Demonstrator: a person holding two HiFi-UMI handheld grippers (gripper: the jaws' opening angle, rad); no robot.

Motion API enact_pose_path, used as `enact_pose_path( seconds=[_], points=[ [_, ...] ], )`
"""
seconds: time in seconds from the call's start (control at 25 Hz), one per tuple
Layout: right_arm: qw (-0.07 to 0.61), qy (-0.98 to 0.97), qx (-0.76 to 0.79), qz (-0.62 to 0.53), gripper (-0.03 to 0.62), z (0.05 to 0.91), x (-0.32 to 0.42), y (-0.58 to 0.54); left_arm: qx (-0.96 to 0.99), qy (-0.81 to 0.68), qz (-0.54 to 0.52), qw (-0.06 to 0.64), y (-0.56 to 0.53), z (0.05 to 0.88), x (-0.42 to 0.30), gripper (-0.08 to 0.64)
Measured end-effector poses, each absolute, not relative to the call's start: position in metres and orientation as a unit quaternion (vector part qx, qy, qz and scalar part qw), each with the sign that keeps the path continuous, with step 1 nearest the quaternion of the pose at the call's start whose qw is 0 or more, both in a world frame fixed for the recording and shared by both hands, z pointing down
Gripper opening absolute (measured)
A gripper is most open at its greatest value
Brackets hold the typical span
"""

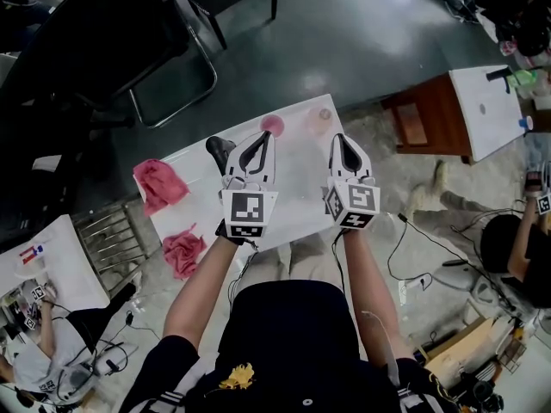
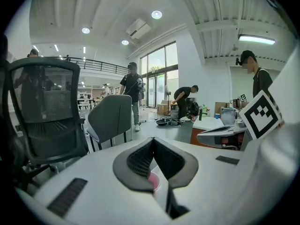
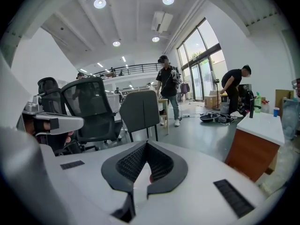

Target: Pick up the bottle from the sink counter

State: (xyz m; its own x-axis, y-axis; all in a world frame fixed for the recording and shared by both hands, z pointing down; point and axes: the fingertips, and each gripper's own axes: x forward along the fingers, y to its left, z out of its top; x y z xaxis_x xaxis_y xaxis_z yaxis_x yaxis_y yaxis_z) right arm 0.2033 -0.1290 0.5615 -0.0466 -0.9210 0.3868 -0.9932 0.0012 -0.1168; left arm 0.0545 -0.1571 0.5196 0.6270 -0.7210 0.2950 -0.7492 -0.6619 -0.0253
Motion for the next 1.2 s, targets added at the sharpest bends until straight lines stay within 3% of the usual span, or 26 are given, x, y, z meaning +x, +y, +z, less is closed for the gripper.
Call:
enact_pose_path(
  seconds=[0.72, 1.0, 1.2],
  points=[
    [0.131, -0.693, 0.685, 0.183, 0.035, 0.6, 0.212, -0.159, 0.893, -0.415, 0.154, 0.085, -0.183, 0.552, 0.061, 0.018],
    [0.152, -0.693, 0.68, 0.188, 0.098, 0.618, 0.215, -0.169, 0.89, -0.417, 0.157, 0.094, -0.19, 0.565, 0.065, 0.018],
    [0.155, -0.694, 0.676, 0.196, 0.184, 0.633, 0.214, -0.173, 0.89, -0.417, 0.155, 0.098, -0.191, 0.572, 0.067, 0.018]
  ],
)
